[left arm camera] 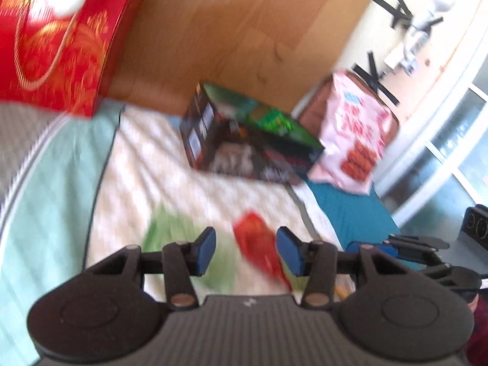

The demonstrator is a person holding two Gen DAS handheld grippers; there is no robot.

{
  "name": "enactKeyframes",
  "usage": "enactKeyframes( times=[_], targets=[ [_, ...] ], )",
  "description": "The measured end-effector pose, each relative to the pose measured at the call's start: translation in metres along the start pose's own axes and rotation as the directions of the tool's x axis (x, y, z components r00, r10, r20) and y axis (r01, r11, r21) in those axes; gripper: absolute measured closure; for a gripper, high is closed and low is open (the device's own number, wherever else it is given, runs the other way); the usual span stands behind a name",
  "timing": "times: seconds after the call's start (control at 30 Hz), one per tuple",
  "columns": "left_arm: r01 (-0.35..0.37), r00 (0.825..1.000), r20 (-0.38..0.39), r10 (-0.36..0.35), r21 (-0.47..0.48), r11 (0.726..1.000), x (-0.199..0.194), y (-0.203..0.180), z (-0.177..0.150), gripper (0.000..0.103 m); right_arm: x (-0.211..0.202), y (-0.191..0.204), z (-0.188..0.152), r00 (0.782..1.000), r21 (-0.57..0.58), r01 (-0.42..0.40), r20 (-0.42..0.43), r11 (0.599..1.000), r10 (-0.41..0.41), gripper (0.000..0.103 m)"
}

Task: Organize snacks
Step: 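Grasp the white plastic cup with the left gripper, then carry the white cup into the tin box and release it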

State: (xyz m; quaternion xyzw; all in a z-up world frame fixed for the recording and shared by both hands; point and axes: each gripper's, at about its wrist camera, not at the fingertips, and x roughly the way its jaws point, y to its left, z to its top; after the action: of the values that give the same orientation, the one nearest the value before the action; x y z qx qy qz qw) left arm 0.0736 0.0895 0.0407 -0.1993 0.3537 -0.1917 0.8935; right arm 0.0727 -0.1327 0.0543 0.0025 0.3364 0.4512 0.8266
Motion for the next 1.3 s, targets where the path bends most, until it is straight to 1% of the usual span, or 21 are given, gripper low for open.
enactKeyframes(
  times=[0.13, 0.2, 0.3, 0.37, 0.43, 0.47, 0.5, 0.53, 0.6, 0.67, 0.73, 0.77, 0.87, 1.0, 1.17, 1.3],
  targets=[
    [0.07, 0.997, -0.017, -0.071, -0.027, 0.997, -0.02, -0.004, -0.028, 0.057, -0.004, 0.033, -0.026, 0.999, -0.053, -0.038, -0.033, 0.998, 0.036, 0.06],
    [0.093, 0.995, -0.031, -0.094, -0.027, 0.995, -0.023, -0.009, -0.037, 0.051, 0.003, 0.05, -0.034, 0.998, -0.097, -0.052, -0.051, 0.994, 0.047, 0.06],
    [0.072, 0.996, -0.046, -0.072, -0.005, 0.997, -0.022, -0.016, -0.047, 0.046, 0.017, 0.071, -0.041, 0.997, -0.156, -0.03, -0.077, 0.987, 0.018, 0.06],
    [0.056, 0.997, -0.053, -0.054, 0.033, 0.998, -0.016, -0.023, -0.053, 0.046, 0.028, 0.08, -0.045, 0.997, -0.195, 0.02, -0.075, 0.981, -0.036, 0.061],
    [0.02, 0.998, -0.061, -0.016, 0.057, 0.998, -0.007, -0.026, -0.058, 0.046, 0.039, 0.085, -0.049, 0.994, -0.216, 0.08, -0.06, 0.973, -0.095, 0.06],
    [0.017, 0.998, -0.068, -0.013, 0.052, 0.998, -0.003, -0.025, -0.06, 0.049, 0.041, 0.084, -0.05, 0.994, -0.207, 0.086, -0.051, 0.975, -0.099, 0.059],
    [0.034, 0.996, -0.078, -0.031, 0.037, 0.999, 0.001, -0.023, -0.062, 0.053, 0.042, 0.082, -0.052, 0.995, -0.194, 0.085, -0.035, 0.977, -0.094, 0.059],
    [0.059, 0.994, -0.091, -0.058, 0.011, 0.998, 0.004, -0.02, -0.063, 0.053, 0.042, 0.081, -0.053, 0.996, -0.178, 0.086, -0.023, 0.98, -0.091, 0.058],
    [0.053, 0.995, -0.08, -0.053, 0.003, 0.999, 0.003, -0.021, -0.064, 0.054, 0.043, 0.08, -0.053, 0.995, -0.156, 0.1, -0.004, 0.983, -0.102, 0.058],
    [0.047, 0.996, -0.074, -0.046, 0.015, 0.999, -0.003, -0.025, -0.064, 0.06, 0.042, 0.083, -0.054, 0.992, -0.146, 0.122, 0.007, 0.982, -0.122, 0.062],
    [0.05, 0.997, -0.055, -0.048, 0.04, 0.998, -0.014, -0.03, -0.065, 0.06, 0.039, 0.086, -0.055, 0.992, -0.143, 0.129, 0.007, 0.981, -0.129, 0.069],
    [0.054, 0.998, -0.042, -0.052, 0.051, 0.997, -0.021, -0.033, -0.064, 0.06, 0.036, 0.086, -0.054, 0.993, -0.138, 0.12, 0.009, 0.983, -0.12, 0.07],
    [0.061, 0.998, -0.007, -0.061, 0.066, 0.996, -0.034, -0.04, -0.06, 0.06, 0.029, 0.091, -0.05, 0.993, -0.134, 0.11, 0.045, 0.985, -0.105, 0.071],
    [0.046, 0.999, 0.024, -0.048, 0.088, 0.995, -0.036, -0.048, -0.047, 0.06, 0.026, 0.092, -0.041, 0.988, -0.145, 0.131, 0.096, 0.981, -0.118, 0.071],
    [0.039, 0.997, 0.055, -0.046, 0.12, 0.992, -0.026, -0.059, -0.015, 0.06, 0.026, 0.081, -0.019, 0.977, -0.16, 0.177, 0.146, 0.971, -0.154, 0.071],
    [0.028, 0.996, 0.085, -0.04, 0.136, 0.99, -0.008, -0.066, 0.019, 0.06, 0.029, 0.06, 0.007, 0.967, -0.155, 0.205, 0.183, 0.966, -0.176, 0.071]
  ],
)
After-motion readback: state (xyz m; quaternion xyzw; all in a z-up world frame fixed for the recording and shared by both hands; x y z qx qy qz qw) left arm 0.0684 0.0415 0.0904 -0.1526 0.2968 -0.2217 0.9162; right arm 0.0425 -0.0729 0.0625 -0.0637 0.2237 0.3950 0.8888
